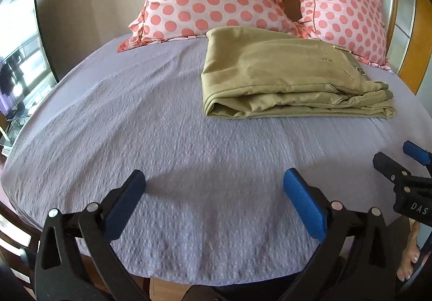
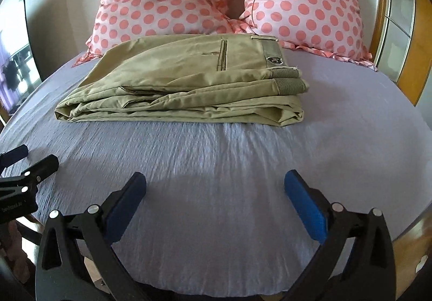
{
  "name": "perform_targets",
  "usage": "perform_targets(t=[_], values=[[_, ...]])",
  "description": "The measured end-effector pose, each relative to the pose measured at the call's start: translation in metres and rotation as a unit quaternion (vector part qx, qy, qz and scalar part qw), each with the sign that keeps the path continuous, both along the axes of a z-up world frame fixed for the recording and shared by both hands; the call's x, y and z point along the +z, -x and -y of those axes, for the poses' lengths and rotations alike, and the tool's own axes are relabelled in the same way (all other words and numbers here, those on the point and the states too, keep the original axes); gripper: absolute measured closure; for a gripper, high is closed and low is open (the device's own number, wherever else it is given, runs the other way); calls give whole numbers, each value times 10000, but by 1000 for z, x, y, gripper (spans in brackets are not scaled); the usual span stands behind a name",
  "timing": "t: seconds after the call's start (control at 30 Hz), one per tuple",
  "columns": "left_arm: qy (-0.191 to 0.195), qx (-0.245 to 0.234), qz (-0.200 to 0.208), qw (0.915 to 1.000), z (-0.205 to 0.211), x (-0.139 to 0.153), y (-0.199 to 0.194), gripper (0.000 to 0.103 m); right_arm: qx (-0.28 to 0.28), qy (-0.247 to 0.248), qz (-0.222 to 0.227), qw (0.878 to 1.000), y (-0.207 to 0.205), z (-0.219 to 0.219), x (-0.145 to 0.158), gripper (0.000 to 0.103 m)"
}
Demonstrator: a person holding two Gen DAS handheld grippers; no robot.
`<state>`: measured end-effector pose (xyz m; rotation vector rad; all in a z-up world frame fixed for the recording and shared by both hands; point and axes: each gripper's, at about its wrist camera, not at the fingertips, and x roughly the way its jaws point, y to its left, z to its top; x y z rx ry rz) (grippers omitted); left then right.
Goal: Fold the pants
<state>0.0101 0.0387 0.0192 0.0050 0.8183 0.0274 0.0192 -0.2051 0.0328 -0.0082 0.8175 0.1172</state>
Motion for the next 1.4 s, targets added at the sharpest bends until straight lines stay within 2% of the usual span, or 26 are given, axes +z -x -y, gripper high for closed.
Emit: perform_targets(t=[1.4], values=[[-33, -6, 46, 10000, 3, 1, 2, 2, -53, 21, -64, 10000, -2, -1, 2, 1]])
